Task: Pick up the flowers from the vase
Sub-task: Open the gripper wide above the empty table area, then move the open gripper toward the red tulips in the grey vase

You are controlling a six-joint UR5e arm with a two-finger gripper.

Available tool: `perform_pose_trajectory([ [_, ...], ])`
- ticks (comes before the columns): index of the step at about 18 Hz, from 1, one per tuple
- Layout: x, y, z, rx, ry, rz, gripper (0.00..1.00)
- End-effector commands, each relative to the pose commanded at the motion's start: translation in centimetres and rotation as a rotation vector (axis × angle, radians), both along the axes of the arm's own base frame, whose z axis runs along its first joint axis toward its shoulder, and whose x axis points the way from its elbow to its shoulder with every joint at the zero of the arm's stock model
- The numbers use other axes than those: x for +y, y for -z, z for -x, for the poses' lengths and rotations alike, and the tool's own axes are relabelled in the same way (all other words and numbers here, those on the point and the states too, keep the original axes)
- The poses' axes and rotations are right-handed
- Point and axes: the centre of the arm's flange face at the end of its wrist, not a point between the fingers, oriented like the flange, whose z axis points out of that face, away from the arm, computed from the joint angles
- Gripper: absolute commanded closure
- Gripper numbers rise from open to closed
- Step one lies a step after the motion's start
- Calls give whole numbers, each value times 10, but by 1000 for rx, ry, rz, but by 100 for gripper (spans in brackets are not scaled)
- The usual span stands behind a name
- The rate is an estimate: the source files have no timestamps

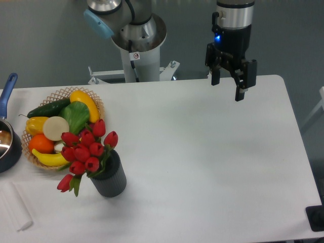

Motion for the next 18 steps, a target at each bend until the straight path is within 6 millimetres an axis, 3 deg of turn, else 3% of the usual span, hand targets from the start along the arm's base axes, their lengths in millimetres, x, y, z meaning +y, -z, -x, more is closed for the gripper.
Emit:
perform_pose_trajectory([
  [15, 11, 2, -5, -141, -172, -135, 0],
  [18, 26, 2, -13, -190, -194, -179, 0],
])
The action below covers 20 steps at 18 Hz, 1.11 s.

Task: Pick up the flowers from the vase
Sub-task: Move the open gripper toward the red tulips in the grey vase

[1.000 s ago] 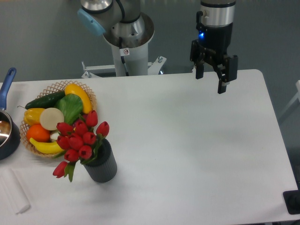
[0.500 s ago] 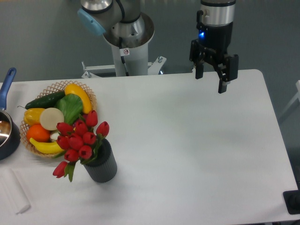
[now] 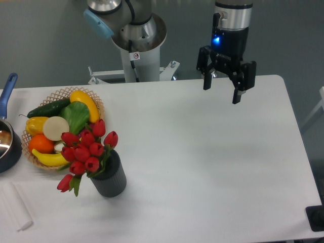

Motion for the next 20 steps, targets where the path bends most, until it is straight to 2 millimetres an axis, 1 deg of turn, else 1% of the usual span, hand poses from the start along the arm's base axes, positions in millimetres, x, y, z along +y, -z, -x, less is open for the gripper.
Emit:
perform_pose_trajectory([
  [3, 18, 8, 3, -67, -63, -75, 0],
  [5, 21, 9, 4, -85, -97, -99, 0],
  [8, 25, 19, 3, -123, -120, -97, 0],
  [10, 33, 27, -4, -160, -152, -101, 0],
  [12, 36, 31, -7, -147, -154, -114, 0],
  [14, 46, 37, -17, -176, -162, -114, 0],
  [15, 49, 39, -19, -181, -162, -113, 0],
  [16, 62, 45, -26, -181, -133, -111, 0],
  [17, 67, 50, -28, -183, -123, -110, 0],
  [20, 72, 67, -40, -199, -104, -98, 0],
])
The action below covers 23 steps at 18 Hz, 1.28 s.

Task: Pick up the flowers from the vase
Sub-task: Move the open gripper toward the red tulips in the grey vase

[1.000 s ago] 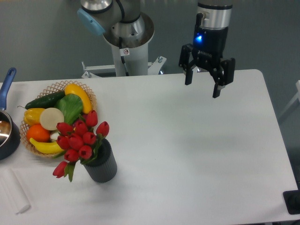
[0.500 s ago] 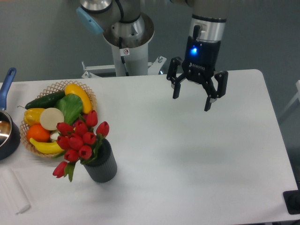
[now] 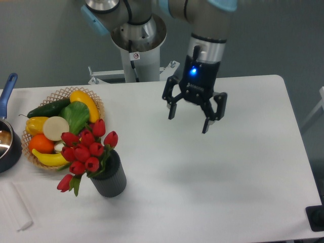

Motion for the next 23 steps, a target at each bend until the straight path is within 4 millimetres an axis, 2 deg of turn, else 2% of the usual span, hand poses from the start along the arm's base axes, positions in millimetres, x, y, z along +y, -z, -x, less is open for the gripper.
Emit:
perform_pose_trajectory([
  [3, 1, 10, -7, -2, 10, 3, 0],
  [5, 12, 11, -19, -10, 47, -18, 0],
  [10, 27, 29, -36, -109, 152, -184, 0],
  [14, 29, 39, -44, -157, 186, -224, 0],
  [16, 34, 45, -46, -200, 207, -264, 0],
  [20, 43, 55, -62, -219, 262, -278, 0],
  [23, 51, 65, -63, -239, 293, -292, 0],
])
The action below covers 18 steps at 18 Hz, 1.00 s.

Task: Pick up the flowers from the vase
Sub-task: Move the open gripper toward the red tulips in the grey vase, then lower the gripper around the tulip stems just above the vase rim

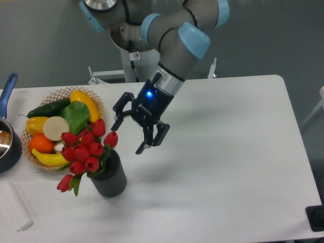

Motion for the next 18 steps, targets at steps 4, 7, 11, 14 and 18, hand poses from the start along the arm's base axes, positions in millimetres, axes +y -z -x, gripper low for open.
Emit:
perform_pose_trajectory([
  [4, 16, 5, 2, 5, 25, -7, 0],
  [7, 36, 13, -2, 8, 57, -9, 0],
  [11, 45, 15, -9, 8, 77, -12, 0],
  [14, 49, 21, -12, 0, 87, -5, 0],
  [18, 54, 22, -19, -4, 99, -9, 0],
])
